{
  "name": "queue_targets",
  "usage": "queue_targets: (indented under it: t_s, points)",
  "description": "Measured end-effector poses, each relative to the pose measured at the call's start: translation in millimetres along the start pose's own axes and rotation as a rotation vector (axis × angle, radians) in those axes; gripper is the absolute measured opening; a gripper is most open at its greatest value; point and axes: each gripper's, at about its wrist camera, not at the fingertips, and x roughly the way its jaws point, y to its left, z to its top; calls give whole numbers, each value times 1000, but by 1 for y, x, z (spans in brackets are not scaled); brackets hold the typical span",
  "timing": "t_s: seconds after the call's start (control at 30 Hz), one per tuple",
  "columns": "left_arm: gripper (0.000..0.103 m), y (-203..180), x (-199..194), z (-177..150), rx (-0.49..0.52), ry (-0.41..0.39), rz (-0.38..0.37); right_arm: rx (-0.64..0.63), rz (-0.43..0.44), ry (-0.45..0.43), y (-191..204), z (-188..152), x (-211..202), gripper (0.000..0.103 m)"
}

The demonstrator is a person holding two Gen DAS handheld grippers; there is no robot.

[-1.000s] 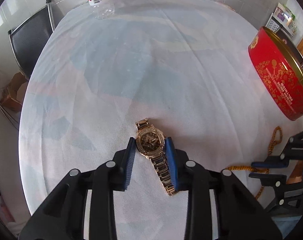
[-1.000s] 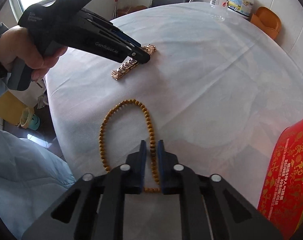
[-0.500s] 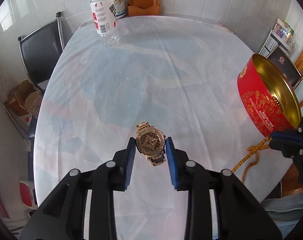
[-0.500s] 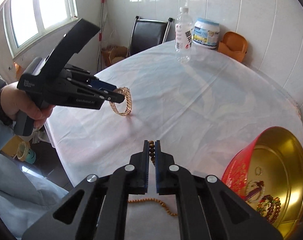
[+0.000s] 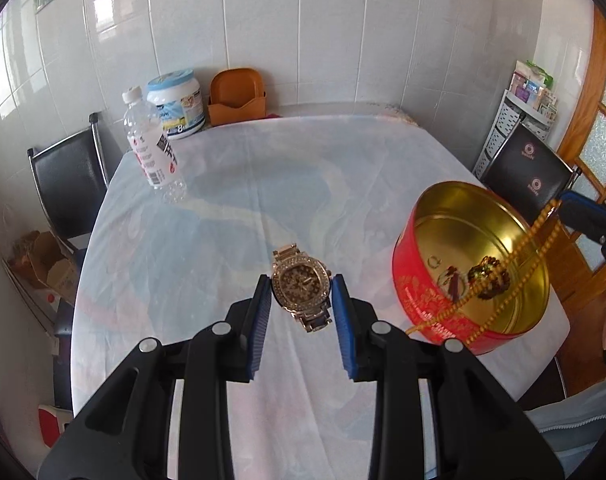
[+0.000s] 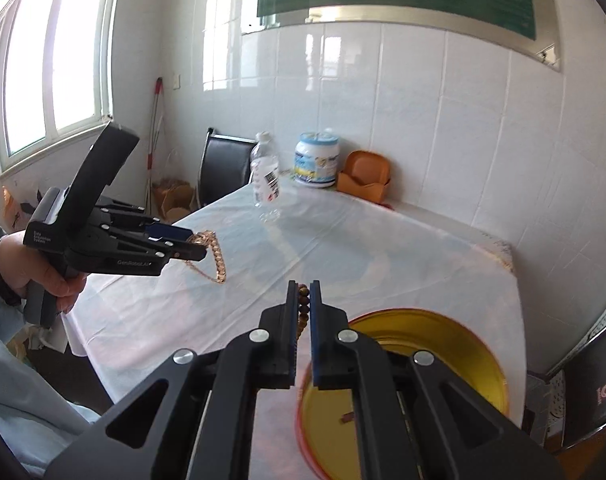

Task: Organize jewelry
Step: 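Carry the watch and necklace over the tin and lower them inside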

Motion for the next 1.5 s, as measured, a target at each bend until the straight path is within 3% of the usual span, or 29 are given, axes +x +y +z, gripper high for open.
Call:
queue_targets:
  t_s: [0.13, 0.27, 0.4, 0.73, 1.03, 1.3, 1.5]
  points:
    - [31, -36, -10, 19, 4, -63, -1, -7, -74, -94, -48, 6, -48, 6]
    - [31, -77, -11, 27, 6, -92, 8, -25, -106, -130, -89, 2, -77, 6]
    - [31, -112, -6, 28, 7, -90, -9, -46, -114, -113, -117, -7, -84, 6]
    - [31, -170, 36, 62, 156, -35, -104, 30, -138, -87, -149, -16, -78, 6]
    - [31, -181, 90, 65, 272, 85, -172, 103, -119, 70, -150, -40, -26, 6]
    - [31, -191, 142, 31, 329, 285, -231, 191, -51, 248, -145, -84, 41, 6]
    - [31, -208, 165, 10, 375, 398, -229, 253, 6, 415, -144, -117, 73, 6]
